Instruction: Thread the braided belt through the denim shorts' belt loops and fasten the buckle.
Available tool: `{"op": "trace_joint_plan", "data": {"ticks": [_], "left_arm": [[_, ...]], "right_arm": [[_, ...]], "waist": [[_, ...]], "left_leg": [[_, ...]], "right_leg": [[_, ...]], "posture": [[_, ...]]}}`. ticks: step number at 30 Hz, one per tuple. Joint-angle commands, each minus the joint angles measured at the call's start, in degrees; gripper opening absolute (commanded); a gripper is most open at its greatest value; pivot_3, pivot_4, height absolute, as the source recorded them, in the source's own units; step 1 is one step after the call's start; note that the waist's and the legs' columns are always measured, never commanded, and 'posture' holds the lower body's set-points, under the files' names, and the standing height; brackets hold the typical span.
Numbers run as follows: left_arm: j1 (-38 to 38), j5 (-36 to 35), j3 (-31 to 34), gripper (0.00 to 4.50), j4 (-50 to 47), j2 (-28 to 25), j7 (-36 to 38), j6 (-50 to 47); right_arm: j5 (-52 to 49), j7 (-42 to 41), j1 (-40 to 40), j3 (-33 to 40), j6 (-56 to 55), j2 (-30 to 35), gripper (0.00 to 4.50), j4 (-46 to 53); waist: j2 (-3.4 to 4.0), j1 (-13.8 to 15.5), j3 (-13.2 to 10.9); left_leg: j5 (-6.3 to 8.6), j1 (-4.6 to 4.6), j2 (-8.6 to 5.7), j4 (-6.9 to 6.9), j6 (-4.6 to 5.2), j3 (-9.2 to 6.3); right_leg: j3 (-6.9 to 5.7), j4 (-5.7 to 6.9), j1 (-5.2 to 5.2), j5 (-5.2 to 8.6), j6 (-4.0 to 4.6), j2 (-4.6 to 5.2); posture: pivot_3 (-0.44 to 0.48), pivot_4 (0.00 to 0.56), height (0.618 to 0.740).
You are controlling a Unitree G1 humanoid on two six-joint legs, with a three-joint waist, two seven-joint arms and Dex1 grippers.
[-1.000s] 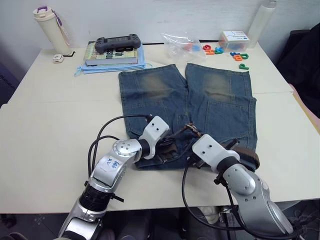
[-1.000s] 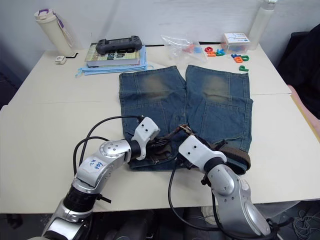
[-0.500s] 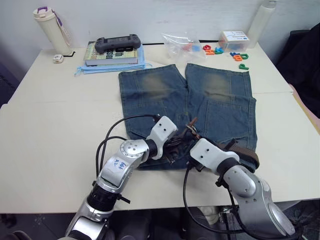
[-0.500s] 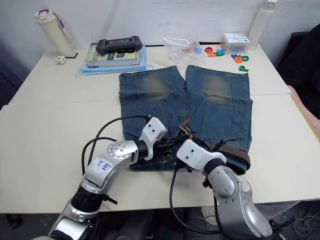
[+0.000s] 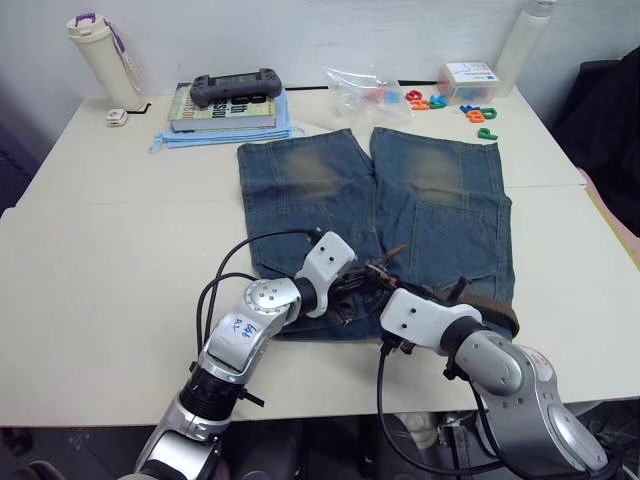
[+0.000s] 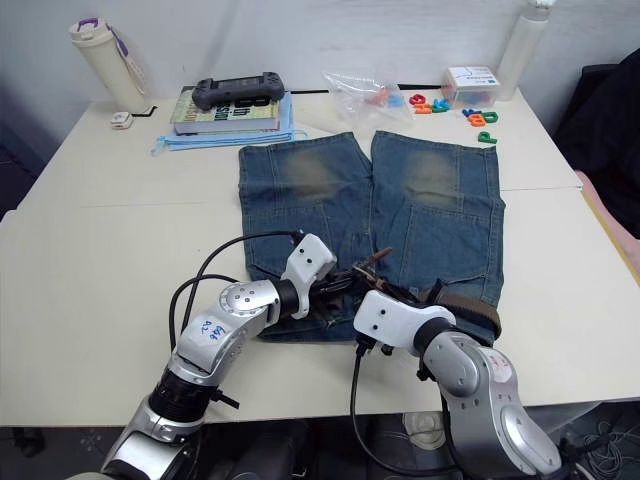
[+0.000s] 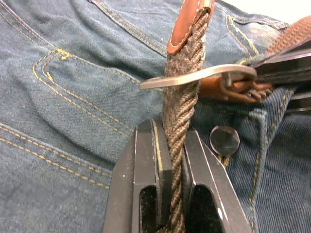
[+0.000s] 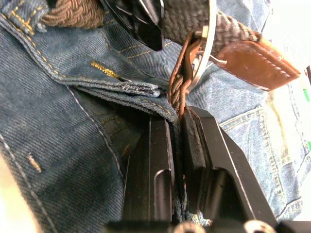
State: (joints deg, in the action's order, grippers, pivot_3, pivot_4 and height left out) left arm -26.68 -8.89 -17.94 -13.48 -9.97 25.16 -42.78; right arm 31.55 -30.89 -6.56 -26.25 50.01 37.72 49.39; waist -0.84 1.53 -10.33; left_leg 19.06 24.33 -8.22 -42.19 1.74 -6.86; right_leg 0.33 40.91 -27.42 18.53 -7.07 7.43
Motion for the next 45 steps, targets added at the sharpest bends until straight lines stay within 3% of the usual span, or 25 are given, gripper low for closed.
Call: {"op": "trace_joint_plan", "data": {"ticks": [1,5,13,24,26,35,45], "left_arm": [[-0.59,-0.33,0.15,0.0,-2.14,0.69,0.13,1.48],[-0.52,-0.27,0.05,0.0,-1.91,0.66,0.2,1.67],[-0.47,-0.37,-0.17,0.0,-1.78,0.76,0.43,1.62],[-0.63,-0.21,-0.03,0.0,-1.63,0.54,0.54,1.73],[-0.64,-0.11,-0.11,0.0,-1.66,0.4,0.65,1.94],[-0.88,2.0,-2.04,0.0,-1.84,-0.75,1.28,5.14],[-1.77,9.09,-5.62,0.0,-1.44,-4.13,1.78,15.0]], "right_arm": [[-1.31,-1.69,0.29,1.82,-0.5,-1.15,2.03,4.01],[-3.67,-3.96,1.04,7.82,0.55,-1.24,3.86,6.96],[-18.07,-15.21,-3.0,26.28,-1.78,-0.38,3.86,10.61],[-28.07,-19.16,-12.61,29.76,-5.33,5.87,3.86,6.89],[-29.35,-19.39,-13.62,29.7,-5.24,6.75,3.86,7.05],[-13.55,-12.71,-12.46,19.27,-22.95,17.22,3.86,-5.19],[-7.69,-12.81,-12.05,15.13,-32.08,16.17,3.86,-10.95]], "waist": [[0.0,0.0,0.0],[0.0,0.09,0.0],[0.0,0.0,0.0],[-0.03,0.13,0.0],[-0.03,0.12,-0.01],[-0.03,0.14,0.0],[-0.03,0.14,-0.01]], "left_leg": [[0.0,0.0,0.0,0.0,0.0,0.0],[0.0,0.0,0.0,-0.02,0.0,0.0],[0.0,0.0,0.0,-0.02,0.0,0.0],[0.0,0.02,0.01,-0.03,0.02,0.01],[0.0,0.02,0.01,-0.04,0.02,0.01],[0.0,0.05,0.01,-0.06,0.04,0.07],[0.0,0.06,0.01,-0.08,0.04,0.09]], "right_leg": [[0.01,0.0,0.0,0.0,0.0,0.0],[0.0,0.0,0.01,0.0,0.0,0.01],[-0.02,0.0,0.03,0.0,0.0,0.0],[-0.02,-0.04,0.03,0.0,0.0,0.03],[-0.02,-0.04,0.03,0.0,0.0,0.03],[0.0,-0.03,0.01,0.0,0.0,0.04],[0.01,-0.01,-0.01,0.0,0.0,0.04]], "posture": [[0.0,0.15,0.659],[0.0,0.15,0.659],[0.0,0.15,0.659],[0.0,0.15,0.659],[0.0,0.15,0.659],[0.0,0.15,0.659],[0.0,0.15,0.659]]}}
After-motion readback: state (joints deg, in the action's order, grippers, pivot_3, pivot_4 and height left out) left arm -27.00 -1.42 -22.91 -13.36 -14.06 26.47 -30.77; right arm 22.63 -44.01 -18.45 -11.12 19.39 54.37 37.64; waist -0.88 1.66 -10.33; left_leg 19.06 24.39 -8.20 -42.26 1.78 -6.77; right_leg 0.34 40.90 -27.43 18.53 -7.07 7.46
